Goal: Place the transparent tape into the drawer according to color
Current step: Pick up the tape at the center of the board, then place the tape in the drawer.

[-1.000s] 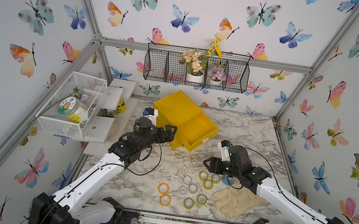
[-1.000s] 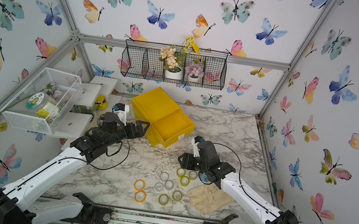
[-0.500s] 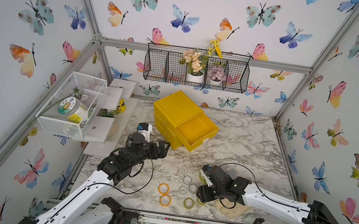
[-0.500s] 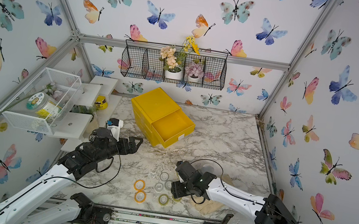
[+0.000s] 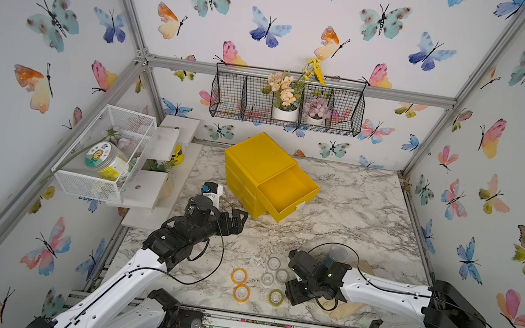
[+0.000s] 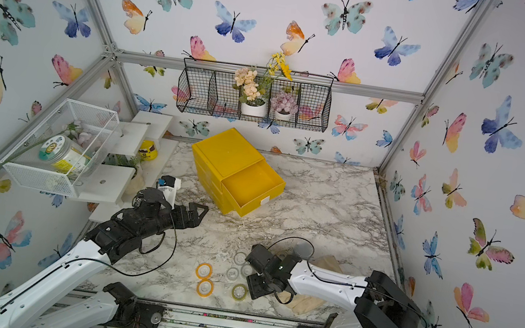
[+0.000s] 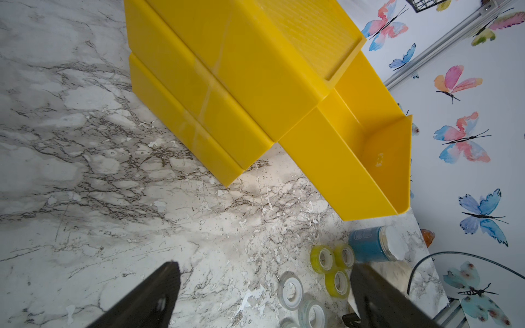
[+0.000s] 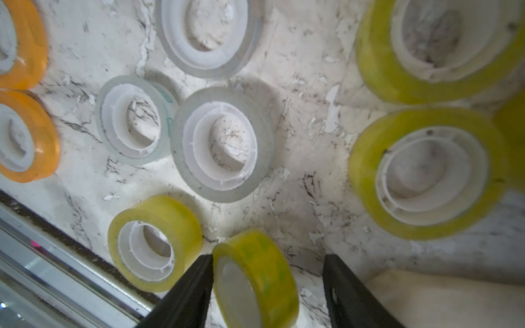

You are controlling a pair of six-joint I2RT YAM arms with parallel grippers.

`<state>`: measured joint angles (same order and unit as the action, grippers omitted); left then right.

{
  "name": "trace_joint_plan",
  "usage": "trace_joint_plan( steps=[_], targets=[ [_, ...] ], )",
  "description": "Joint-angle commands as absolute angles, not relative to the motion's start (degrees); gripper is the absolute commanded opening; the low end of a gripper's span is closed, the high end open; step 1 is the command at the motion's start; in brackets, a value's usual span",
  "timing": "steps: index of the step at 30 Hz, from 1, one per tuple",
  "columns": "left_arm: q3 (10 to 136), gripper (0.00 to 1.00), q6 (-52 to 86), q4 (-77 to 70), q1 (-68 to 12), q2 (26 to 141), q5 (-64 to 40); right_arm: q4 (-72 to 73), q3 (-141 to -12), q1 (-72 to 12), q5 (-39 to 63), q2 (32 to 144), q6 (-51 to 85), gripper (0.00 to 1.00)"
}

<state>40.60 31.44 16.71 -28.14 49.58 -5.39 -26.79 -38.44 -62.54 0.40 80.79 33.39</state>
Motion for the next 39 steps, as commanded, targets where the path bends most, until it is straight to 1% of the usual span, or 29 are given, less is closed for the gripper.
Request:
trace_joint_plan(
  steps=[1,6,9,15,22,27,33,39],
  targets=[
    [40.5,0.99,30.8,17.0,-28.4,50.2,-3.5,-29.9,-39.2,-63.2,-2.7,82.6,33.0,0.62],
    [40.5,0.99,30.8,17.0,-28.3,50.7,-3.5,-29.4,-39.4,-63.4,-2.2,83.2,32.7,0.54],
    [40.4,0.99,30.8,17.0,-28.3,51.0,-3.3,-28.8,-39.6,-63.4,-1.6,82.5,32.3,0.46],
    [40.5,0.99,30.9,17.1,-28.4,51.4,-3.6,-28.3,-39.7,-63.4,-1.4,80.6,32.1,0.29],
    [40.4,0.99,31.2,17.0,-28.4,51.5,-4.0,-28.7,-40.8,-63.4,-3.0,75.6,32.7,0.07],
    [40.0,0.99,31.3,17.0,-28.3,51.5,-4.0,-31.0,-43.6,-63.3,-5.8,72.3,32.8,0.05],
    [39.6,0.99,31.8,17.0,-28.3,51.5,-3.9,-36.1,-49.1,-62.8,-11.8,68.2,32.2,0.03],
    [39.1,0.99,32.3,17.0,-28.3,51.3,-4.1,-38.1,-57.3,-59.2,-14.7,64.9,28.4,0.03]
  ],
)
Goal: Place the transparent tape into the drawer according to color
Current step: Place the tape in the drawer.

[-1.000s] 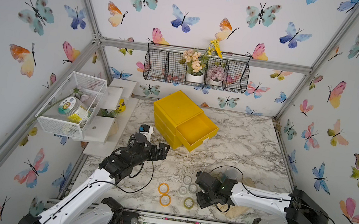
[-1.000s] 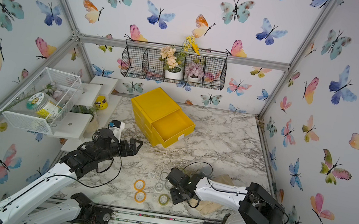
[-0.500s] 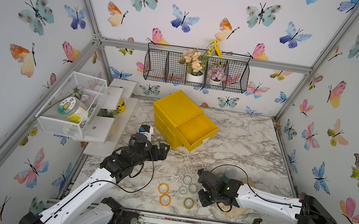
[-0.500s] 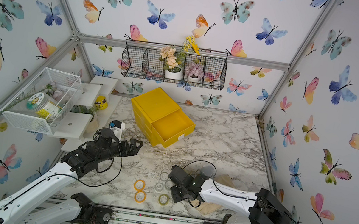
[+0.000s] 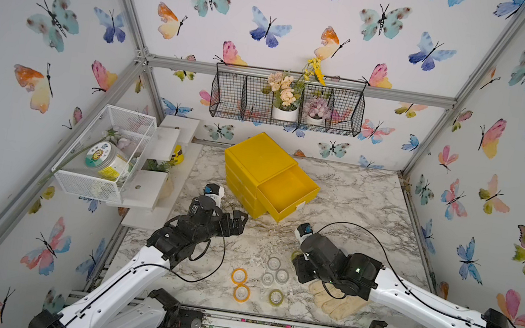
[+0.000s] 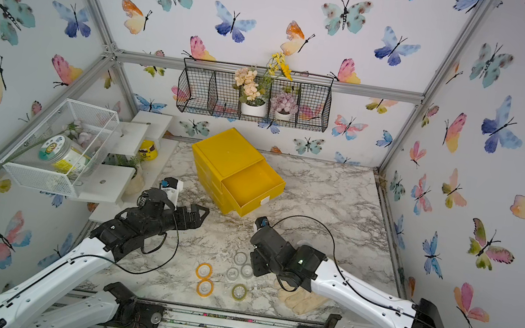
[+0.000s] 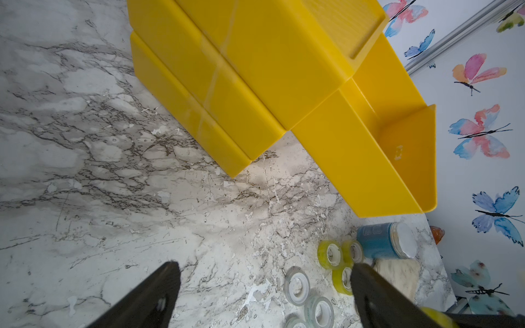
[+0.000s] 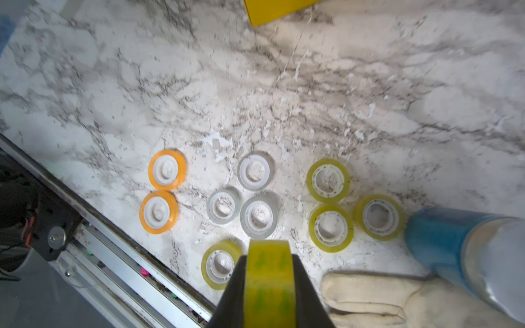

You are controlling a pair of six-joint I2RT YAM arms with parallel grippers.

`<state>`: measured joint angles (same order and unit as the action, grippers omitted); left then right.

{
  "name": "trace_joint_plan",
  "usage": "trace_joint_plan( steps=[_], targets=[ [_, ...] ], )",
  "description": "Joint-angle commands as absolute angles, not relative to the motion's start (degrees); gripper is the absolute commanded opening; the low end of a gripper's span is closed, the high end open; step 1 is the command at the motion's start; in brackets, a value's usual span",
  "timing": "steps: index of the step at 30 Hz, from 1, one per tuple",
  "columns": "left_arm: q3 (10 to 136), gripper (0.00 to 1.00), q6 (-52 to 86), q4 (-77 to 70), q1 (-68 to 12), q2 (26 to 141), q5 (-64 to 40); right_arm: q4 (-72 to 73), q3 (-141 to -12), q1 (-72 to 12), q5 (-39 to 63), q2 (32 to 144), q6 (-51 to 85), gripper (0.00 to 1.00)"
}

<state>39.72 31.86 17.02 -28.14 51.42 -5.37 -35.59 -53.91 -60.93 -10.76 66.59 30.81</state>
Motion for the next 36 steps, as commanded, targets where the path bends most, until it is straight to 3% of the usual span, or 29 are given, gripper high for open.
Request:
trace_joint_plan(
  steps=[1,9,16,21,36],
  targets=[
    [39.1,0.99,32.3,17.0,-28.3,51.3,-4.3,-38.2,-58.9,-58.2,-14.8,64.7,27.3,0.03],
    [39.1,0.99,32.3,17.0,-28.4,51.2,-5.8,-34.5,-72.1,-50.4,-11.2,67.8,19.1,0.02],
    [39.2,0.99,32.0,17.0,-28.3,50.9,-6.2,-22.7,-79.6,-40.3,5.1,78.0,18.3,0.03],
    [39.2,0.99,31.3,17.1,-28.3,51.3,-7.6,-21.6,-86.7,-36.8,9.5,88.4,18.3,0.03],
    [39.9,0.99,29.2,18.6,-28.4,53.4,-9.3,-26.6,-95.8,-36.3,1.9,104.8,16.7,0.16]
  ],
)
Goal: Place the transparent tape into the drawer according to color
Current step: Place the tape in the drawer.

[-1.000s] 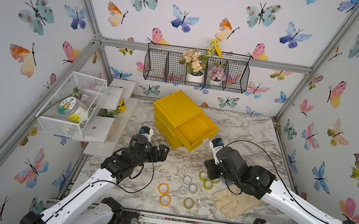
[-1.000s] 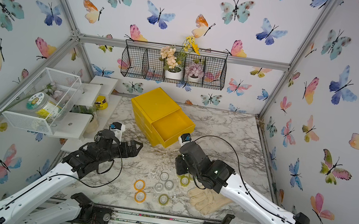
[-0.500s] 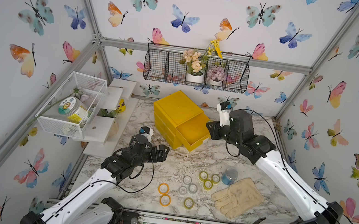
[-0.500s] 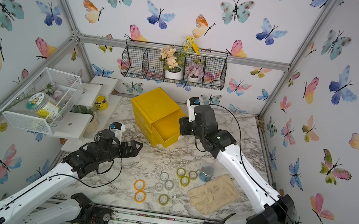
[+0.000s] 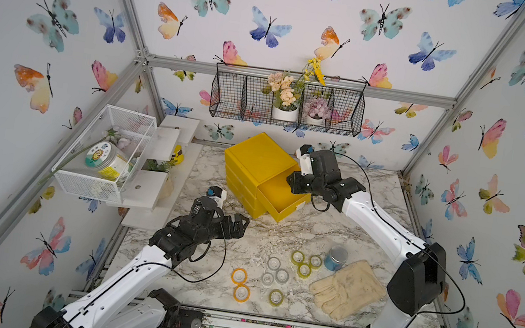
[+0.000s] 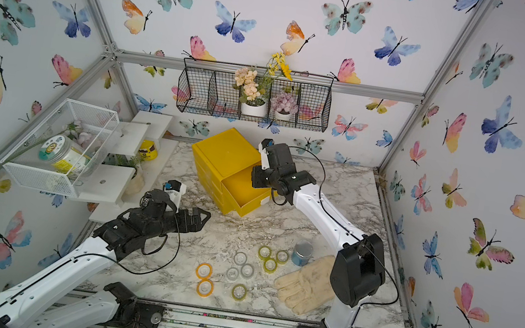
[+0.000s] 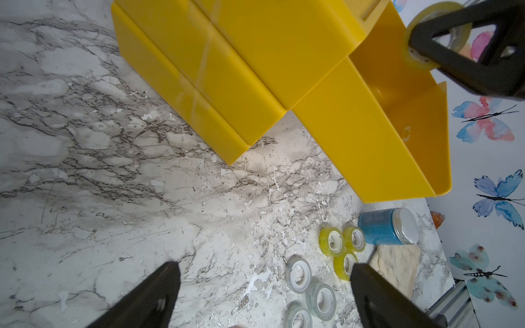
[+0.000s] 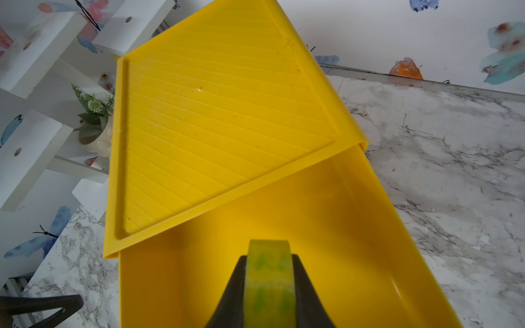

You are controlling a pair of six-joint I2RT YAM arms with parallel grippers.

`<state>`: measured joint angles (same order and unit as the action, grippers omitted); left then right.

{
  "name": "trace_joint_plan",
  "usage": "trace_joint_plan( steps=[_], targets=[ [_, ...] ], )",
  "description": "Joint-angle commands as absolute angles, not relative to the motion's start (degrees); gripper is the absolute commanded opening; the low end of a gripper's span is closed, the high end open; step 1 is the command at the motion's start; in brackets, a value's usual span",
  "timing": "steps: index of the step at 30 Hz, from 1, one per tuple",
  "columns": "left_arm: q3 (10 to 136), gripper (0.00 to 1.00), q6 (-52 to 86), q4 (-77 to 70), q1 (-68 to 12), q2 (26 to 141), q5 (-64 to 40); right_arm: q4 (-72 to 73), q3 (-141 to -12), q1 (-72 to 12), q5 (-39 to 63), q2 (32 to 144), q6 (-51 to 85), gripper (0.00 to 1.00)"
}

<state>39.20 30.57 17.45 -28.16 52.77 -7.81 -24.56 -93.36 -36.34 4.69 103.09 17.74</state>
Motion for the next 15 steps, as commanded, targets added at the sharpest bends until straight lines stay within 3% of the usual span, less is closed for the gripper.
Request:
trace_joint_plan(
  steps=[1,11,15],
  targets=[
    [40.0,0.99,29.2,18.6,-28.3,53.4,-9.3,-26.8,-96.1,-36.3,1.7,105.4,16.7,0.17],
    [39.8,0.99,29.4,18.9,-28.3,53.7,-11.4,-26.1,-97.0,-36.3,0.8,106.4,16.6,0.41],
    [39.6,0.99,29.4,18.9,-28.6,53.5,-11.9,-25.9,-97.4,-36.3,0.5,105.3,16.5,0.47]
  ],
)
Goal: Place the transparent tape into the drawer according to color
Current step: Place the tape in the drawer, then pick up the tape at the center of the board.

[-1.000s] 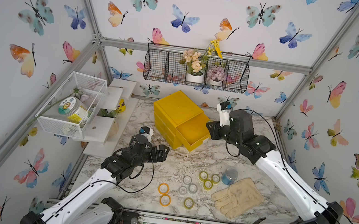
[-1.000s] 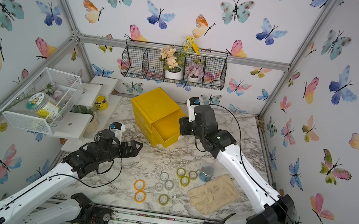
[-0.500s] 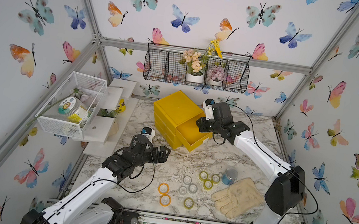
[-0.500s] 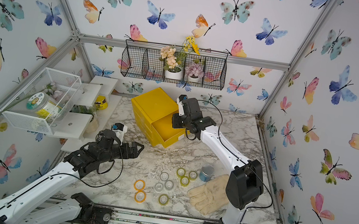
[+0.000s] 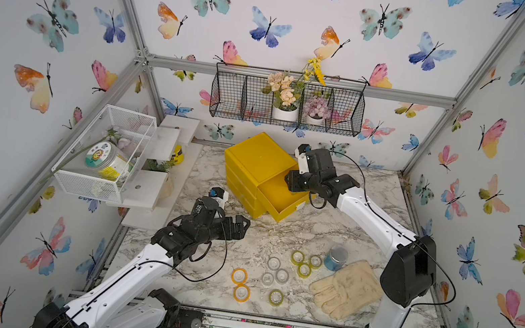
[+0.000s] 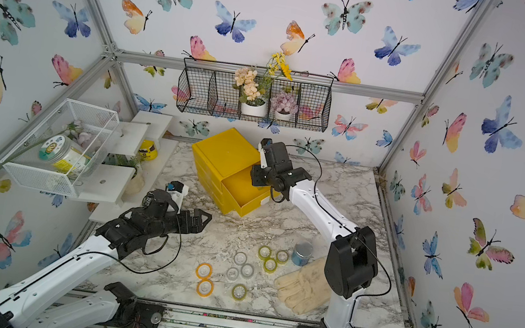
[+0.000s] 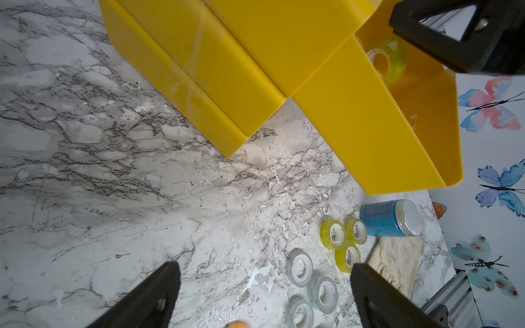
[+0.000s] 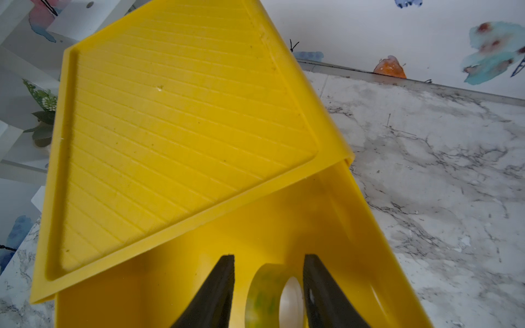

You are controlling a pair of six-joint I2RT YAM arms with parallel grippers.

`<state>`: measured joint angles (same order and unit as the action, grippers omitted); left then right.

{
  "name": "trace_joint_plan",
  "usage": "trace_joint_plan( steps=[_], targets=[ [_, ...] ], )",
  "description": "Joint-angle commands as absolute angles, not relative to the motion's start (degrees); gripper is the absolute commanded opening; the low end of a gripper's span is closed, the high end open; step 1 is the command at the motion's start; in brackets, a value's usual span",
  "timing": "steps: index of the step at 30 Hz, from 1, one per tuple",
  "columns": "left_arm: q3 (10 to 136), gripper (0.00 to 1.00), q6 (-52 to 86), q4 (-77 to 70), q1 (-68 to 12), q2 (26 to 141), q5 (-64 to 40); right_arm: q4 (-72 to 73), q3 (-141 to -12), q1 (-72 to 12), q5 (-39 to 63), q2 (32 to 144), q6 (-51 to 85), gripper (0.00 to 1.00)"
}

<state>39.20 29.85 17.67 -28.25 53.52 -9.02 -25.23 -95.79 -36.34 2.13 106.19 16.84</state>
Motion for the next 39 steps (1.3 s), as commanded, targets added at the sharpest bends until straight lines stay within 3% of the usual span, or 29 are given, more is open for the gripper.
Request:
trace_joint_plan(
  steps=[1,8,24,30,39],
  targets=[
    [39.8,0.99,29.3,18.9,-28.8,53.5,-12.2,-25.6,-97.2,-36.3,0.4,104.6,16.4,0.48],
    [42.1,0.99,27.5,22.7,-34.0,55.1,-10.6,-22.3,-91.6,-36.3,-0.3,95.4,17.0,0.59],
    [42.9,0.95,24.7,26.7,-55.4,65.6,-9.1,-20.4,-63.9,-36.3,-6.2,66.8,22.7,0.63],
    [44.4,0.93,24.0,28.0,-65.3,72.0,-5.3,-22.9,-62.5,-36.3,-8.2,65.8,22.7,0.64],
    [48.7,0.91,22.6,28.3,-73.7,81.4,-0.4,-23.5,-63.0,-36.3,-8.9,65.6,22.4,0.67]
  ],
)
